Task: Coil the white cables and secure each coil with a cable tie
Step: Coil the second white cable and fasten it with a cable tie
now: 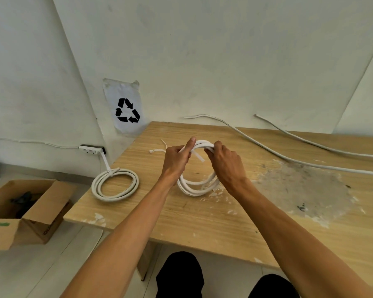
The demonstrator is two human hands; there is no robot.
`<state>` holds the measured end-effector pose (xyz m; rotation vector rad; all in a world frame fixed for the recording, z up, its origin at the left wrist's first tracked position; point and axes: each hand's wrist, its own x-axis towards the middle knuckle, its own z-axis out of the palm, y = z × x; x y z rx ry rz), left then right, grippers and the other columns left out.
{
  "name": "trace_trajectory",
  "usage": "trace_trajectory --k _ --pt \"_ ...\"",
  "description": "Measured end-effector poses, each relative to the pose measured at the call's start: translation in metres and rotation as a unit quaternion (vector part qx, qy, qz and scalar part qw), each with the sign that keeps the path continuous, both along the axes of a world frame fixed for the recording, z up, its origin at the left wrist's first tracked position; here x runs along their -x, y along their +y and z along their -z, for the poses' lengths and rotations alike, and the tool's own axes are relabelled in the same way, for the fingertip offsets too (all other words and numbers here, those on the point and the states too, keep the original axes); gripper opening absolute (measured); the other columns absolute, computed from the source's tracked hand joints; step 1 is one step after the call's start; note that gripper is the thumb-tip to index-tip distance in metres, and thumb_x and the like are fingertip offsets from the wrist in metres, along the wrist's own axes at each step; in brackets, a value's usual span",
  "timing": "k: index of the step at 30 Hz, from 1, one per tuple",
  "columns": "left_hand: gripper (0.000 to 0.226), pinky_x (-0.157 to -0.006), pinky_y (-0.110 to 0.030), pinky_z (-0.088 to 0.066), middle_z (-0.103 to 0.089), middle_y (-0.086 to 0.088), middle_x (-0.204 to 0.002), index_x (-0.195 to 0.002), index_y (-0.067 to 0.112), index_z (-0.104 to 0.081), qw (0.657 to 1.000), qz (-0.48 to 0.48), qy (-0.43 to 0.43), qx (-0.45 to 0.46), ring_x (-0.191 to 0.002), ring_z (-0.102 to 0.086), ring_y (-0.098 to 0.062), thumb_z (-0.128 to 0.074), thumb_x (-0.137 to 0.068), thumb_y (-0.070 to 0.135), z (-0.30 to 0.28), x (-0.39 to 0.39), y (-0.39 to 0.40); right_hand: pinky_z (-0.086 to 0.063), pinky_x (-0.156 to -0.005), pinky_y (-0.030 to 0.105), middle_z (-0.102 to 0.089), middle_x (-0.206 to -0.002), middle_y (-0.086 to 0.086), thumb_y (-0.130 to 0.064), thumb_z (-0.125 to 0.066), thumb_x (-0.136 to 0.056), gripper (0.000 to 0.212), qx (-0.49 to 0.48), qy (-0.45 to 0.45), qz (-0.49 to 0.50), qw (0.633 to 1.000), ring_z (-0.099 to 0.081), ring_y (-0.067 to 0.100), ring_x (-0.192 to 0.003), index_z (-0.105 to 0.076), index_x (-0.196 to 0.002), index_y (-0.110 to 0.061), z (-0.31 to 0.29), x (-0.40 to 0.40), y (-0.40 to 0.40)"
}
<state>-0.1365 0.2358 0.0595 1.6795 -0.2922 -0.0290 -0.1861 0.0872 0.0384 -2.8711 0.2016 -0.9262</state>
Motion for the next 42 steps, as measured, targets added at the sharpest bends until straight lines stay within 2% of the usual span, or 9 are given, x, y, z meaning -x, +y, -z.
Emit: trace_trajectory --k 4,9,13,20,25,31,34,38,42 --pt "0.056 -0.05 -0.025 -0.044 -0.057 -0.004 -0.056 -0.077 -0.002 -0.069 0.997 -0.027 -0.003 0.069 -0.048 -0.05 -0.011 -0.062 -0.093 0.051 0.017 0.008 -0.01 -0.034 -0.056 0.036 -0.068 -0.089 0.018 -0.041 -0.038 -0.105 0.037 -0.119 0.006 0.013 0.993 -0.06 0.04 -0.069 -0.049 -0.105 -0.005 0.01 0.003 -0.012" --pt "0.067 -0.054 -0.029 -0.048 -0.057 -0.007 -0.055 -0.07 0.003 -0.062 0.982 -0.096 0.087 0.137 -0.05 -0.056 -0.019 -0.048 -0.095 0.064 0.048 0.026 -0.03 -0.038 -0.058 0.037 -0.067 -0.089 0.02 -0.037 -0.043 -0.105 0.031 -0.253 0.014 0.067 0.965 -0.056 0.034 -0.068 -0.05 -0.108 -0.007 0.029 0.005 -0.017" --pt "0.058 -0.041 -0.022 -0.039 -0.045 0.0 -0.045 -0.06 0.009 -0.055 0.961 -0.162 0.159 0.157 -0.04 -0.043 -0.014 -0.059 -0.093 0.057 0.041 0.011 -0.038 -0.045 -0.062 0.037 -0.067 -0.084 0.012 -0.038 -0.048 -0.101 0.033 -0.216 0.023 0.09 0.972 -0.061 0.035 -0.07 -0.052 -0.113 -0.008 0.029 0.008 -0.015" --pt "0.049 -0.047 -0.028 -0.029 -0.043 -0.002 -0.05 -0.059 0.006 -0.056 0.934 -0.233 0.194 0.188 -0.046 -0.036 -0.016 -0.075 -0.077 0.047 0.043 -0.003 -0.046 -0.033 -0.112 0.044 -0.072 -0.083 0.011 -0.031 -0.053 -0.094 0.034 -0.2 0.049 0.126 0.971 -0.067 0.032 -0.085 -0.052 -0.117 -0.006 0.03 0.015 -0.005" --pt "0.047 -0.046 -0.027 -0.031 -0.047 -0.001 -0.05 -0.059 0.004 -0.057 0.937 -0.243 0.186 0.168 -0.049 -0.04 -0.017 -0.072 -0.078 0.043 0.04 -0.002 -0.049 -0.043 -0.103 0.051 -0.055 -0.074 0.012 -0.018 -0.052 -0.098 0.023 -0.257 0.031 0.112 0.959 -0.044 0.029 -0.07 -0.05 -0.113 -0.001 0.025 0.024 -0.001" --pt "0.054 -0.054 -0.029 -0.038 -0.044 0.01 -0.04 -0.049 0.013 -0.055 0.961 -0.231 0.078 0.131 -0.048 -0.043 -0.012 -0.064 -0.091 0.045 0.044 0.001 -0.049 -0.021 -0.119 0.056 -0.061 -0.067 0.007 -0.02 -0.047 -0.098 0.034 -0.204 0.068 0.122 0.969 -0.066 0.036 -0.075 -0.044 -0.125 0.0 0.032 0.017 -0.005" --pt "0.061 -0.055 -0.027 -0.04 -0.051 -0.003 -0.046 -0.05 0.007 -0.054 0.966 -0.229 0.046 0.112 -0.05 -0.047 -0.013 -0.06 -0.094 0.049 0.048 0.001 -0.05 -0.013 -0.119 0.06 -0.049 -0.058 -0.002 -0.024 -0.044 -0.098 0.036 -0.146 0.095 0.156 0.972 -0.066 0.03 -0.071 -0.044 -0.127 -0.001 0.035 0.016 -0.009" --pt "0.062 -0.056 -0.027 -0.041 -0.059 -0.001 -0.052 -0.058 0.005 -0.067 0.961 -0.246 0.072 0.104 -0.051 -0.051 -0.012 -0.06 -0.092 0.056 0.055 -0.002 -0.049 -0.014 -0.119 0.061 -0.037 -0.052 -0.005 -0.014 -0.045 -0.095 0.027 -0.127 0.115 0.148 0.974 -0.064 0.031 -0.069 -0.046 -0.119 -0.002 0.031 0.011 -0.011" --pt "0.07 -0.056 -0.034 -0.044 -0.053 -0.003 -0.047 -0.051 0.002 -0.055 0.958 -0.257 0.084 0.098 -0.049 -0.048 -0.016 -0.062 -0.087 0.062 0.06 -0.006 -0.046 -0.018 -0.119 0.059 -0.052 -0.064 0.002 -0.014 -0.049 -0.094 0.031 -0.151 0.121 0.119 0.974 -0.065 0.034 -0.076 -0.047 -0.121 0.0 0.028 0.008 -0.012"
